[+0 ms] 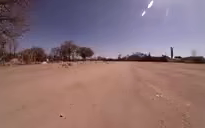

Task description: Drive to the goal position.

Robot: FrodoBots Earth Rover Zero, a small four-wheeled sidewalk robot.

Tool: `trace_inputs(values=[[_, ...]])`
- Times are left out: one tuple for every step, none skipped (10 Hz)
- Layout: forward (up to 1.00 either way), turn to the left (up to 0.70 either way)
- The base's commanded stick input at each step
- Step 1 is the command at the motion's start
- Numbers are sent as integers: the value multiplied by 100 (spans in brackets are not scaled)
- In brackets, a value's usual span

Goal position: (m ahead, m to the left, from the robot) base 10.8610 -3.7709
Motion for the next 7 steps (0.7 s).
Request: trace_inputs(values=[[100, 0], [100, 0], [100, 0], [100, 0], [100, -13], [100, -27], [100, -27]])
